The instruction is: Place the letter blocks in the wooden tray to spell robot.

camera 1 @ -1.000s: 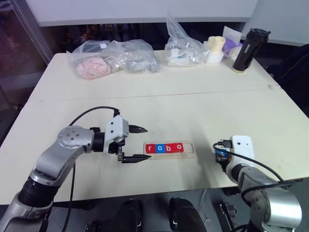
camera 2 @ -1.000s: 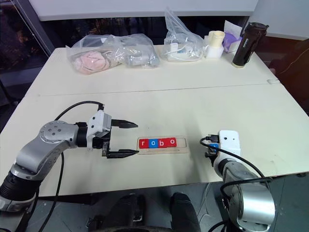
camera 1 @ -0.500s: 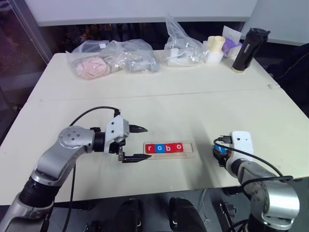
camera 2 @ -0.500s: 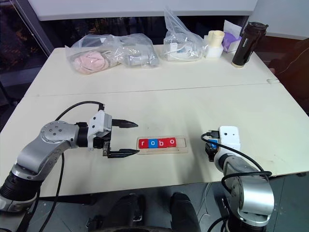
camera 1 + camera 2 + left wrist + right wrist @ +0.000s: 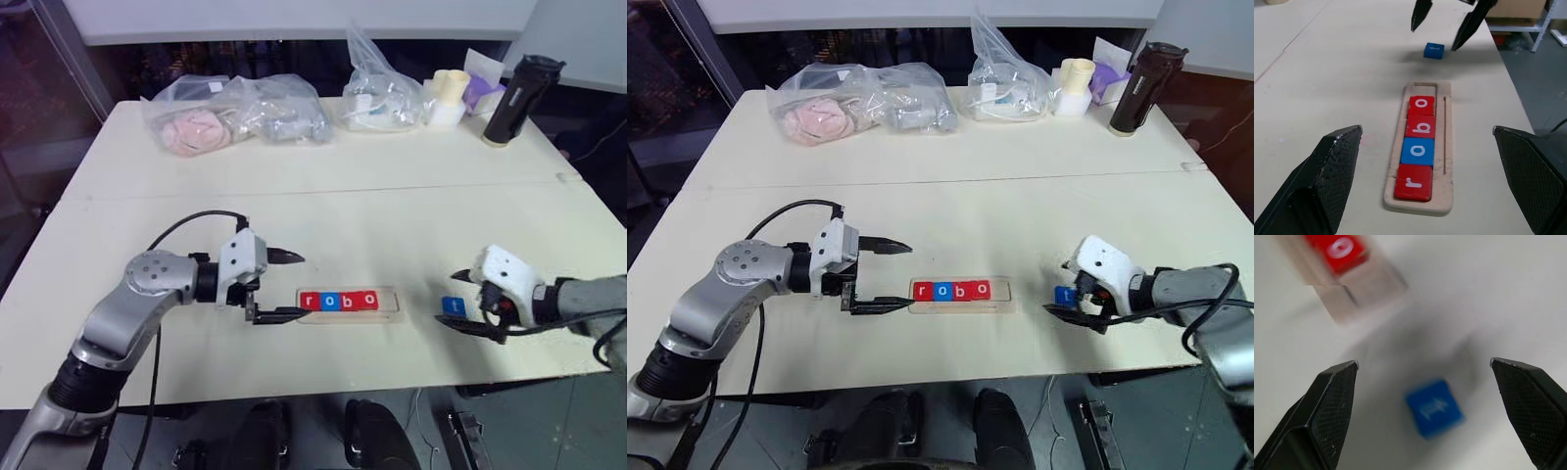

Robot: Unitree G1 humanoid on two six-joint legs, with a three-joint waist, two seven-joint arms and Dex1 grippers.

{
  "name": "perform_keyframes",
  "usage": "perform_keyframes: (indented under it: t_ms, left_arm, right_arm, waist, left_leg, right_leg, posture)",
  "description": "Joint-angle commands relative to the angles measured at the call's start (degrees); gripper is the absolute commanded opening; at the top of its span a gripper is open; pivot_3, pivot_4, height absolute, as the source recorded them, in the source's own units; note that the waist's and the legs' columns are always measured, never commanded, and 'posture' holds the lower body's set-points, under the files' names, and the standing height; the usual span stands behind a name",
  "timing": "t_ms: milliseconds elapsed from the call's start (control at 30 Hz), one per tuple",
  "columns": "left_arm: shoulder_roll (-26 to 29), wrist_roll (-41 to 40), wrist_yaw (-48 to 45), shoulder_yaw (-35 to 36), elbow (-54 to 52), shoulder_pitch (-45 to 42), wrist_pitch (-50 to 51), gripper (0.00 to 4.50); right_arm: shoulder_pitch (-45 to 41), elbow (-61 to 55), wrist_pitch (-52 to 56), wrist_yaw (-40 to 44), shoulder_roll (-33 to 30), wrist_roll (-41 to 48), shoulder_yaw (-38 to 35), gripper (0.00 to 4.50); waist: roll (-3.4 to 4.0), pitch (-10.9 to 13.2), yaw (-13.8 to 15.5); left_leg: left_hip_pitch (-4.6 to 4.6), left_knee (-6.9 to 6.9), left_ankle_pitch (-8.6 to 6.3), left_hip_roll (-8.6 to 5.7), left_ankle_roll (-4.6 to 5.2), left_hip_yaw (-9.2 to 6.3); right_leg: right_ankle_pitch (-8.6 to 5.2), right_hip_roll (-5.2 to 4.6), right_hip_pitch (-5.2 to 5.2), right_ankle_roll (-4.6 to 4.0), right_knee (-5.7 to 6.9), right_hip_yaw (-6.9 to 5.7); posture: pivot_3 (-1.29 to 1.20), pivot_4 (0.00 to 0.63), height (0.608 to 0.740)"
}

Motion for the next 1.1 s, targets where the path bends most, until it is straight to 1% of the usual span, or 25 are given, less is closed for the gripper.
perform_keyframes:
  t_ms: [33, 133, 267, 400, 600, 667, 733, 767, 867, 967, 1100]
  left_arm:
    - [0.1, 0.1, -0.4, 0.2, -0.8, -0.8, -1.0, 4.5]
    - [0.4, 0.1, -0.6, 0.5, -0.9, -0.6, -1.0, 4.5]
    - [0.8, -0.2, -0.4, 1.1, -1.6, -0.1, -0.6, 4.5]
    - [1.2, -0.3, -0.2, 1.3, -2.2, 0.5, -0.4, 4.5]
    - [2.4, 0.1, -0.8, 1.3, -2.4, 1.5, -1.2, 4.5]
    - [2.7, 0.1, -1.0, 1.4, -2.3, 1.5, -1.3, 4.5]
    - [3.0, -0.1, -1.2, 1.6, -2.2, 1.5, -1.4, 4.5]
    - [3.1, -0.1, -1.2, 1.7, -2.1, 1.5, -1.4, 4.5]
    - [3.4, -0.2, -1.5, 1.8, -1.8, 1.4, -1.6, 4.5]
    - [3.8, -0.3, -2.0, 2.0, -1.6, 1.6, -2.0, 4.5]
    - [5.4, -0.6, -4.3, 2.5, -1.4, 2.2, -3.2, 4.5]
  right_arm:
    - [-3.8, 10.2, -13.3, 6.5, -1.8, -2.9, 3.1, 4.46]
    - [-8.0, 18.3, -20.4, 8.6, -1.9, -6.5, 6.8, 4.46]
    - [-13.2, 25.7, -24.6, 11.6, -0.4, -7.3, 9.7, 4.46]
    - [-15.0, 28.6, -25.2, 13.1, 0.6, -7.1, 10.7, 4.46]
    - [-14.9, 29.5, -24.2, 14.5, 1.5, -6.6, 11.1, 4.46]
    - [-14.6, 28.9, -23.3, 14.9, 1.5, -6.2, 10.9, 3.94]
    - [-14.1, 27.7, -21.9, 15.4, 1.4, -5.6, 10.7, 3.16]
    - [-13.8, 27.0, -21.2, 15.7, 1.3, -5.2, 10.6, 2.58]
    - [-12.8, 24.2, -18.5, 15.9, 1.2, -4.0, 10.2, 1.12]
    - [-12.3, 21.6, -16.4, 14.7, 1.4, -4.0, 9.9, 1.11]
    - [-13.5, 15.5, -12.7, 15.0, 1.0, -1.8, 9.4, 1.11]
  waist:
    - [0.0, 0.0, 0.0]
    - [0.02, 0.1, -0.1]
    - [0.06, 0.1, -0.2]
    - [0.08, 0.1, -0.1]
    - [0.08, 0.1, 0.4]
    - [0.08, 0.1, 0.7]
    - [0.08, 0.1, 0.8]
    - [0.08, 0.1, 0.8]
    - [0.09, 0.1, 0.9]
    - [0.1, 0.1, 1.0]
    - [0.13, 0.1, 0.9]
  left_leg:
    - [0.0, 0.02, 0.0, 0.0, 0.0, 0.0]
    - [0.03, 0.03, 0.0, 0.0, 0.0, 0.0]
    - [0.05, 0.01, 0.01, 0.02, 0.0, -0.02]
    - [0.07, 0.01, 0.01, 0.02, -0.01, -0.03]
    - [0.11, 0.03, 0.01, 0.0, -0.01, -0.03]
    - [0.16, 0.03, 0.01, 0.01, -0.01, -0.03]
    - [0.18, 0.03, 0.01, 0.02, -0.01, -0.03]
    - [0.19, 0.03, 0.01, 0.02, -0.02, -0.03]
    - [0.2, 0.03, 0.02, 0.02, -0.03, -0.03]
    - [0.2, 0.03, 0.02, 0.02, -0.03, -0.03]
    - [0.2, 0.02, 0.01, 0.02, -0.04, -0.03]
  right_leg:
    - [0.0, -0.02, 0.0, 0.0, 0.0, 0.0]
    - [0.02, -0.04, 0.01, -0.01, 0.06, 0.01]
    - [0.03, -0.06, -0.01, -0.02, 0.13, 0.01]
    - [0.04, -0.14, 0.0, -0.02, 0.15, 0.0]
    - [0.05, -0.21, 0.05, -0.04, 0.15, 0.01]
    - [0.05, -0.21, 0.09, -0.05, 0.15, 0.01]
    - [0.07, -0.22, 0.09, -0.07, 0.15, 0.03]
    - [0.07, -0.22, 0.1, -0.08, 0.15, 0.04]
    - [0.09, -0.24, 0.1, -0.12, 0.16, 0.08]
    - [0.09, -0.25, 0.1, -0.12, 0.16, 0.08]
    - [0.09, -0.27, 0.09, -0.12, 0.16, 0.09]
  posture:
    - [0.0, 0.15, 0.74]
    - [0.0, 0.15, 0.74]
    - [0.0, 0.15, 0.74]
    - [0.0, 0.15, 0.74]
    - [0.0, 0.15, 0.74]
    - [0.0, 0.15, 0.74]
    - [0.0, 0.15, 0.74]
    - [0.0, 0.15, 0.74]
    - [0.0, 0.15, 0.74]
    - [0.0, 0.15, 0.74]
    - [0.0, 0.15, 0.74]
